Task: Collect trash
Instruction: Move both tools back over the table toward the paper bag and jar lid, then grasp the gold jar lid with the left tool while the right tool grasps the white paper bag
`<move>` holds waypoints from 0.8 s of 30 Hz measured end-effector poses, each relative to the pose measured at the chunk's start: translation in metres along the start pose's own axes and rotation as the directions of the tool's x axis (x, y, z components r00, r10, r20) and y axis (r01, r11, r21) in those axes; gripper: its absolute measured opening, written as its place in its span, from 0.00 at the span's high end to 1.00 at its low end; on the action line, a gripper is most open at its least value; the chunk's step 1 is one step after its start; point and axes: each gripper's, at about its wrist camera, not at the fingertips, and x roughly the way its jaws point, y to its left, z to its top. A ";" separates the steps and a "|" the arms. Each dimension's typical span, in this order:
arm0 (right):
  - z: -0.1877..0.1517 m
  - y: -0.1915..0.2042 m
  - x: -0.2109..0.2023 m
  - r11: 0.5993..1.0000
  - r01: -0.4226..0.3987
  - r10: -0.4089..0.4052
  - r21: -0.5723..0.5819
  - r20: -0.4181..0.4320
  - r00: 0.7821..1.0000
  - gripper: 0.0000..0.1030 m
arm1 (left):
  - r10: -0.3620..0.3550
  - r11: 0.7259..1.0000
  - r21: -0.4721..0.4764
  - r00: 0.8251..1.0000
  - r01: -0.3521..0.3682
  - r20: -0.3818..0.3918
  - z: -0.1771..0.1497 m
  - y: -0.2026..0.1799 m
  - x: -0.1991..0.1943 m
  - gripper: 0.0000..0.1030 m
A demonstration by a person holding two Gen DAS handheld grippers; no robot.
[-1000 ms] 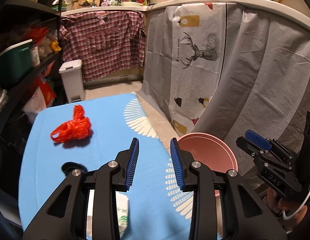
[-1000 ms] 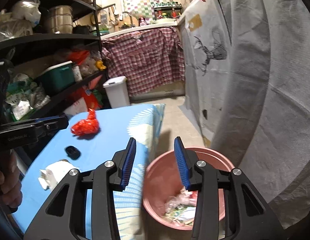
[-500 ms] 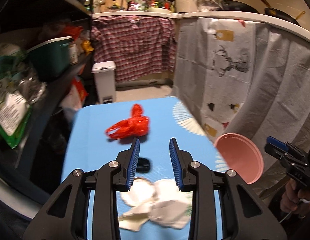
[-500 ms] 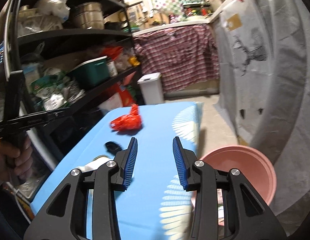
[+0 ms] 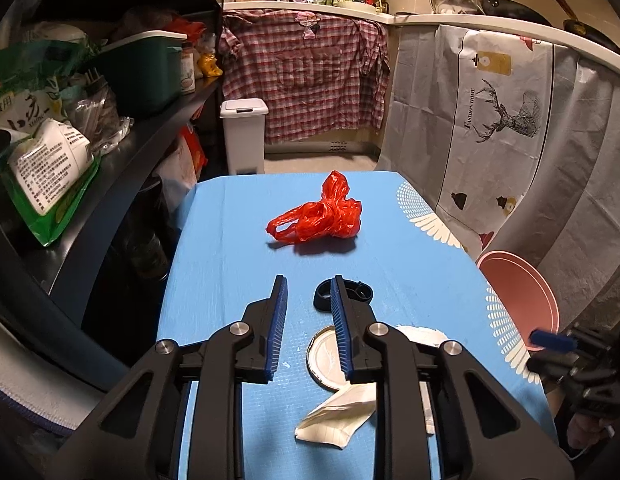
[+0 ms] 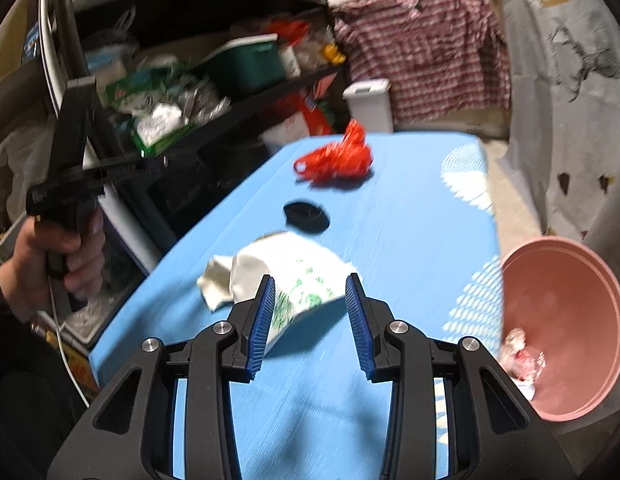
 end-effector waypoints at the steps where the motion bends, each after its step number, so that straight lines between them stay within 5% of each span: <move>1: -0.003 -0.001 0.005 1.000 -0.012 0.013 0.011 -0.019 1.000 0.64 | -0.004 1.000 -0.004 1.000 0.004 0.001 0.000 0.002 0.001 0.78; 19: -0.019 0.002 0.070 0.990 -0.129 0.137 0.052 -0.199 0.970 0.64 | -0.020 1.000 -0.020 1.000 0.020 0.004 0.007 0.010 0.017 0.78; 24: -0.016 0.002 0.073 0.987 -0.152 0.159 0.047 -0.198 0.967 0.87 | -0.019 1.000 -0.007 1.000 0.019 -0.014 0.008 0.007 0.034 0.78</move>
